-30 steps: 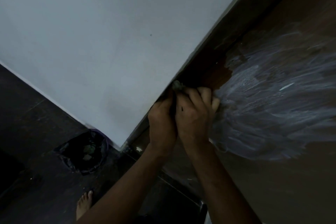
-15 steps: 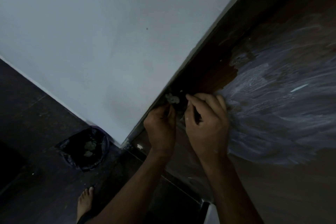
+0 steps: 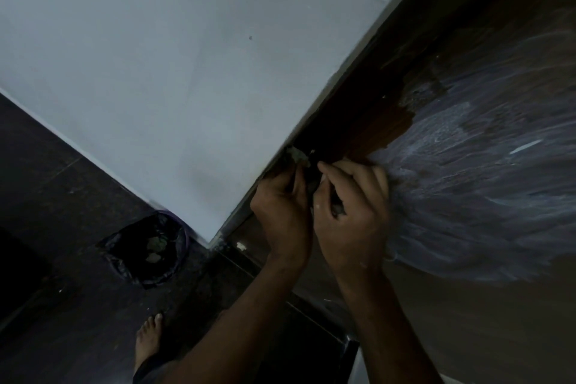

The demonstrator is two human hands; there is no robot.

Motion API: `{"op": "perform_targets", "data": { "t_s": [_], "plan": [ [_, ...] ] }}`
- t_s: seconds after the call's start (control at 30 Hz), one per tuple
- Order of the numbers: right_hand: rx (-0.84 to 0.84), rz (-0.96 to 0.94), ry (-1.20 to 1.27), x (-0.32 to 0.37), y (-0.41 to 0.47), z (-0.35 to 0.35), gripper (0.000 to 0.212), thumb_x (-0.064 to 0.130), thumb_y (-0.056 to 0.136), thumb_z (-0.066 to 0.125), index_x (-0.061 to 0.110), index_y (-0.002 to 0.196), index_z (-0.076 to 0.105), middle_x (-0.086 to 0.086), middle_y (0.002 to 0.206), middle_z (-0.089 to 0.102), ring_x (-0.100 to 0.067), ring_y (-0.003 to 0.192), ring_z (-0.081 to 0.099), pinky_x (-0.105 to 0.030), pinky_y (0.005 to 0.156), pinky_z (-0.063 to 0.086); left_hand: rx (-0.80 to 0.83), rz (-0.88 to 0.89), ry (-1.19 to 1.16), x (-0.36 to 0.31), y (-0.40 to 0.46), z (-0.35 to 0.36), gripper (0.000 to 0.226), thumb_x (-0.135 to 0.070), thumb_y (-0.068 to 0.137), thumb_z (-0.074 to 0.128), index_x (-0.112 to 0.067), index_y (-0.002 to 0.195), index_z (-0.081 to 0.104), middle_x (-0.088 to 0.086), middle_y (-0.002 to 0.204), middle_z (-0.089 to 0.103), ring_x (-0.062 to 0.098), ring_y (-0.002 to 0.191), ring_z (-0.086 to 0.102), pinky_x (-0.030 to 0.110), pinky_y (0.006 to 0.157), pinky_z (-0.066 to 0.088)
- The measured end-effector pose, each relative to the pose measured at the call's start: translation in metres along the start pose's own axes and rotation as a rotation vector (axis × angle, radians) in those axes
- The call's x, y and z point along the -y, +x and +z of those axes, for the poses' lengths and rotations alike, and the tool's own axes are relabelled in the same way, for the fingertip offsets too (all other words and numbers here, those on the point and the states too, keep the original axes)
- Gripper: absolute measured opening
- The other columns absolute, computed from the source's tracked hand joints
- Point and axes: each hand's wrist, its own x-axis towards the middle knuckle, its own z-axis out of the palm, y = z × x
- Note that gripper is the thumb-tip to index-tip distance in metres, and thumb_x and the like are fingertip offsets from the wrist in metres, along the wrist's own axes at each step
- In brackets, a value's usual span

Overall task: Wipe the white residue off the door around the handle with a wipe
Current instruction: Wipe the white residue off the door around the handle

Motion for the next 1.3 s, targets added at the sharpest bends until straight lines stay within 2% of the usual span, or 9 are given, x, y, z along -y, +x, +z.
{"op": "perform_targets", "data": {
  "t_s": [0.1,0.2,0.4,0.5,0.67,0.83,0.97,1.17,1.3],
  "plan": [
    [0.021,-0.024,-0.005,0.0,-0.003,0.003,0.017,-0.001,0.091,0.063,-0.001,0.1,0.077,-0.013,0.096,0.073,-0.028,0.092,0.062,-0.046,0.075,0.052,-0.033,-0.309,-0.026,0.009,-0.003,0.003,0.032,-0.017,0.094,0.067,-0.001,0.066,0.071,0.014,0.058,0.065,0.033,0.058,0.063,0.042,0.057,0.051],
    [0.022,-0.031,-0.003,-0.003,-0.004,0.004,0.016,-0.001,0.09,0.064,0.0,0.1,0.077,-0.012,0.097,0.073,-0.026,0.092,0.06,-0.045,0.075,0.052,-0.147,-0.494,-0.066,0.007,0.004,0.002,0.026,-0.016,0.09,0.072,-0.016,0.064,0.074,-0.002,0.053,0.064,0.01,0.049,0.059,0.026,0.052,0.049],
    [0.011,-0.032,0.012,-0.005,-0.007,0.005,0.016,-0.001,0.09,0.063,0.0,0.099,0.077,-0.012,0.097,0.073,-0.026,0.094,0.059,-0.044,0.077,0.052,-0.078,-0.25,-0.264,-0.023,0.008,0.006,0.016,-0.024,0.086,0.075,-0.033,0.073,0.078,-0.015,0.061,0.072,-0.001,0.055,0.062,0.013,0.052,0.047],
    [0.009,-0.038,0.019,-0.005,-0.007,0.005,0.017,0.001,0.092,0.061,0.0,0.1,0.077,-0.011,0.097,0.072,-0.025,0.094,0.059,-0.041,0.078,0.052,-0.135,-0.412,-0.284,-0.01,0.008,0.007,0.03,-0.017,0.086,0.075,-0.036,0.063,0.075,-0.015,0.059,0.071,-0.001,0.055,0.064,0.016,0.054,0.048],
    [0.002,-0.022,0.029,-0.009,-0.011,0.003,0.017,-0.001,0.093,0.061,0.0,0.1,0.076,-0.011,0.095,0.071,-0.023,0.09,0.057,-0.036,0.074,0.05,-0.137,-0.674,-0.184,0.023,0.008,0.0,0.016,-0.011,0.089,0.071,0.004,0.09,0.078,0.01,0.072,0.073,-0.005,0.042,0.058,0.01,0.039,0.04],
    [0.017,0.002,0.057,-0.01,-0.017,0.003,0.017,-0.002,0.093,0.061,-0.001,0.101,0.076,-0.012,0.095,0.071,-0.025,0.087,0.059,-0.037,0.074,0.05,-0.026,-0.496,-0.045,0.029,-0.001,-0.002,0.027,-0.011,0.09,0.069,-0.01,0.064,0.071,-0.002,0.052,0.062,-0.003,0.039,0.052,0.012,0.04,0.039],
    [0.022,0.027,0.079,-0.007,-0.016,0.002,0.017,-0.003,0.091,0.062,-0.003,0.101,0.076,-0.014,0.094,0.071,-0.025,0.086,0.061,-0.034,0.074,0.051,0.089,-0.289,-0.024,0.033,-0.017,-0.001,0.021,-0.021,0.092,0.07,-0.007,0.079,0.078,0.002,0.067,0.073,0.011,0.059,0.069,0.025,0.055,0.054],
    [0.014,0.051,0.07,-0.008,-0.016,-0.007,0.017,-0.008,0.088,0.065,-0.004,0.101,0.076,-0.015,0.092,0.071,-0.026,0.086,0.062,-0.02,0.08,0.047,0.183,-0.403,0.046,0.057,-0.035,-0.001,0.027,-0.025,0.092,0.07,-0.007,0.073,0.075,0.005,0.064,0.071,0.021,0.06,0.069,0.04,0.059,0.058],
    [-0.007,0.073,0.065,-0.012,-0.017,-0.01,0.016,-0.01,0.087,0.067,-0.005,0.099,0.076,-0.016,0.092,0.071,-0.027,0.087,0.063,-0.035,0.075,0.054,0.1,-0.36,-0.034,0.045,-0.025,0.003,0.019,-0.029,0.091,0.07,-0.012,0.087,0.078,-0.001,0.074,0.074,0.014,0.068,0.072,0.03,0.061,0.058]
  ]
}}
